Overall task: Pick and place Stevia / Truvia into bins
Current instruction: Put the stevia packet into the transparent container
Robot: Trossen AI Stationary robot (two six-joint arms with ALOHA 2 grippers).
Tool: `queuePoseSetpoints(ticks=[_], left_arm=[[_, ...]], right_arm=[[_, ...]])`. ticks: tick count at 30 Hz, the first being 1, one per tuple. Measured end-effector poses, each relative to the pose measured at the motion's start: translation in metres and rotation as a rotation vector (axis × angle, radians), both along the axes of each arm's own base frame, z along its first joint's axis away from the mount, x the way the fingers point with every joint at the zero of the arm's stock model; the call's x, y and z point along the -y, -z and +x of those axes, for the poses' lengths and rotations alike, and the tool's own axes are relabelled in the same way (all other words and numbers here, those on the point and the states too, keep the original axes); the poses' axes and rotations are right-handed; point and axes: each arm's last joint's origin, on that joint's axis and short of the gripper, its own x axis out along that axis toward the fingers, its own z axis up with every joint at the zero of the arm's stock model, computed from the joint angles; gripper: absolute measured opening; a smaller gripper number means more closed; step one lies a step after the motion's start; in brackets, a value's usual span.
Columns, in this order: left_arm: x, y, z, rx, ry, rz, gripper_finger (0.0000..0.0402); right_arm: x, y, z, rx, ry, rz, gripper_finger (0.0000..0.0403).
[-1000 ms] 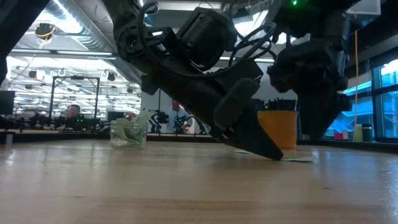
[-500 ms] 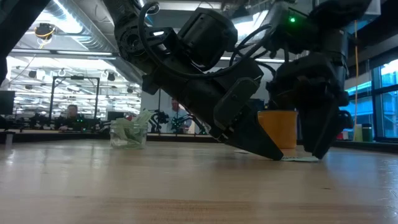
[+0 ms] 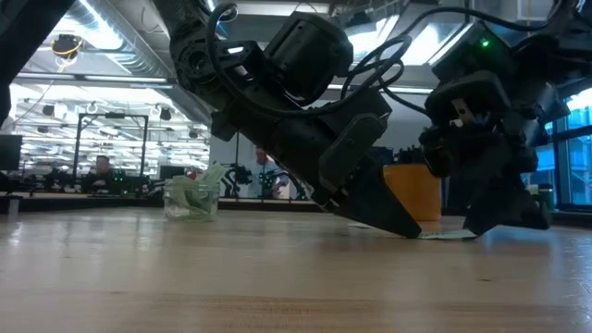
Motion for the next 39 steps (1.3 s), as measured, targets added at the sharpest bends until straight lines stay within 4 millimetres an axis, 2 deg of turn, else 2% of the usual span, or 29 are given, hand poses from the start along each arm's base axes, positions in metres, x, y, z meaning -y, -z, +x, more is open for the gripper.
queuePoseSetpoints(ticks=[8, 22, 29, 31, 35, 39], left_arm=[[0.0, 0.0, 0.0, 0.001, -0.018, 0.005, 0.0001], [0.0, -0.001, 0.001, 0.027, -0.017, 0.001, 0.0007], [0.001, -0.009, 0.001, 0.039, -0.007, -0.042, 0.0028], [-0.001, -0.022, -0.001, 0.042, -0.001, -0.06, 0.004], [-0.012, -0.076, -0.006, 0.129, -0.026, -0.073, 0.0069], [-0.027, -0.121, -0.021, 0.142, -0.042, -0.038, 0.0102]], right_arm=[[0.0, 0.0, 0.0, 0.0, 0.012, 0.018, 0.015], [0.0, 0.002, -0.001, 0.008, 0.008, -0.017, 0.0015], [0.0, 0.0, 0.0, 0.035, -0.002, -0.053, 0.0004], [0.001, -0.002, 0.001, 0.059, 0.002, -0.072, 0.0003], [0.0, -0.014, 0.01, 0.123, -0.017, -0.099, 0.0002], [-0.001, -0.029, 0.021, 0.158, -0.093, -0.167, 0.0002]])
